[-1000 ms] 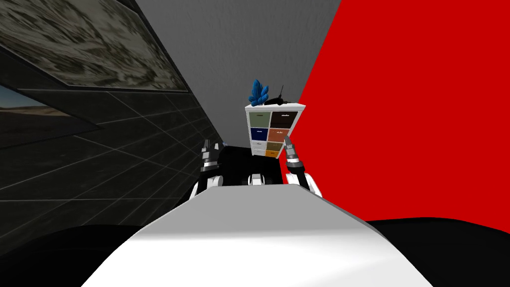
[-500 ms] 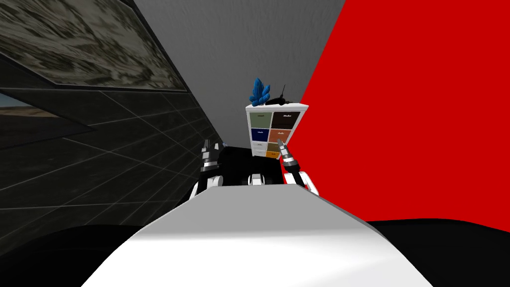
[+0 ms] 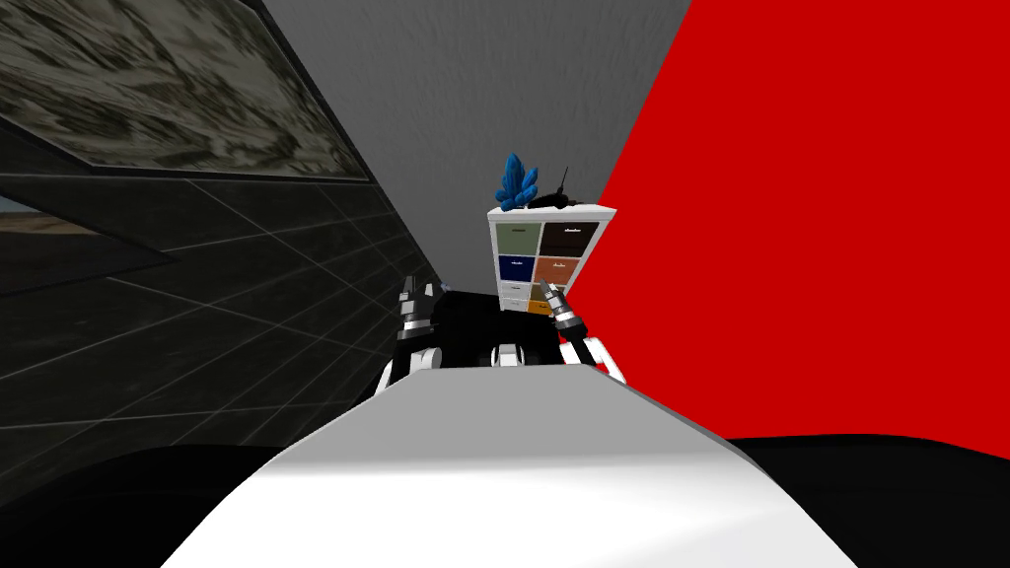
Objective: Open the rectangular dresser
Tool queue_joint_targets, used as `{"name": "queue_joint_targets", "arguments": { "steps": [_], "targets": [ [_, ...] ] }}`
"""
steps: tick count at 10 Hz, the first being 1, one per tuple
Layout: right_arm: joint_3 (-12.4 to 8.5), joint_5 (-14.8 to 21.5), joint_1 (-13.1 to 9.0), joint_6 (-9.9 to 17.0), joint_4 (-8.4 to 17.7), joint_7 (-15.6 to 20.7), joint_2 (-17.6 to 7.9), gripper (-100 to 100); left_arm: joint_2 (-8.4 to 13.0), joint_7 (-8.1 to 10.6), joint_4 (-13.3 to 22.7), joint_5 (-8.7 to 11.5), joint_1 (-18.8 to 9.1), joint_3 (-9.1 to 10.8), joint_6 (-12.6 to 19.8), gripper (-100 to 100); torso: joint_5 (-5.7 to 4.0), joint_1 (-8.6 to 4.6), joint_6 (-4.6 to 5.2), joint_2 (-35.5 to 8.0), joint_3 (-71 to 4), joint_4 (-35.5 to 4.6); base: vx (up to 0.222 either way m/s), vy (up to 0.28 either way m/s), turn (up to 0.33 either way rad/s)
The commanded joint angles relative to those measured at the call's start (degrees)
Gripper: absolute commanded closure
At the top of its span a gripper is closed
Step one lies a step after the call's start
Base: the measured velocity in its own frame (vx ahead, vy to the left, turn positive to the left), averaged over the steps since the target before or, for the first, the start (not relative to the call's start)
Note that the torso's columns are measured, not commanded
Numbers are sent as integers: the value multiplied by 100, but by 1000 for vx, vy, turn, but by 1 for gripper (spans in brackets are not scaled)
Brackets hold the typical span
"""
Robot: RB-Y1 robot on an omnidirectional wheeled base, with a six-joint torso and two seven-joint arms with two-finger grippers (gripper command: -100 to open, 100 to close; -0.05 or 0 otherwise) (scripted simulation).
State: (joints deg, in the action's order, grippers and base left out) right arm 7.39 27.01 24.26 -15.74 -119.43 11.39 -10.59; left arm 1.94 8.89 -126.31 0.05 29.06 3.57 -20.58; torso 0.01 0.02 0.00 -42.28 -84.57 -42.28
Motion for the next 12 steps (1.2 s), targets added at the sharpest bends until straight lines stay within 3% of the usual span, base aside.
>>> {"name": "queue_joint_targets", "arguments": {
  "steps": [1,2,3,4,5,6,7,8,9,10,12],
  "targets": [
    [102,390,-92,258,133,61,-90,-100,0,0,0,0,0,0,0,0,0,1,-1,3,-1,0,61,28,0],
    [209,589,-163,489,246,126,-160,-100,0,0,0,0,0,0,0,0,-1,-3,0,-1,0,0,83,25,-6],
    [209,727,-163,489,246,126,-160,-100,0,0,0,0,0,0,0,0,-1,-4,-1,5,-2,1,64,21,-2],
    [319,915,-237,729,365,194,-229,-100,0,0,0,0,0,0,0,0,-1,-4,0,-2,1,0,71,29,-6],
    [319,1074,-237,729,365,194,-229,-100,0,0,0,0,0,0,0,0,-1,-2,0,0,1,0,61,29,-2],
    [433,1247,-313,977,490,263,-297,-100,0,0,0,0,0,0,0,0,0,-1,0,-4,2,-1,68,39,-4],
    [433,1425,-313,977,490,263,-297,-100,0,0,0,0,0,0,0,0,0,2,-1,0,1,0,56,32,-2],
    [549,1609,-393,1231,622,334,-364,-100,0,0,0,0,0,0,0,0,0,-2,0,-4,2,-1,75,33,-7],
    [549,1773,-393,1231,622,334,-364,-100,0,0,0,0,0,0,0,0,-1,-4,-1,4,-1,0,65,29,-2],
    [668,1948,-475,1485,764,406,-431,-100,0,0,0,0,0,0,0,0,-1,-4,0,-1,0,0,73,41,-5],
    [668,2174,-475,1492,764,406,-431,-100,0,0,0,0,0,0,0,0,-1,-4,-1,-3,2,-1,43,19,-2]
  ]
}}
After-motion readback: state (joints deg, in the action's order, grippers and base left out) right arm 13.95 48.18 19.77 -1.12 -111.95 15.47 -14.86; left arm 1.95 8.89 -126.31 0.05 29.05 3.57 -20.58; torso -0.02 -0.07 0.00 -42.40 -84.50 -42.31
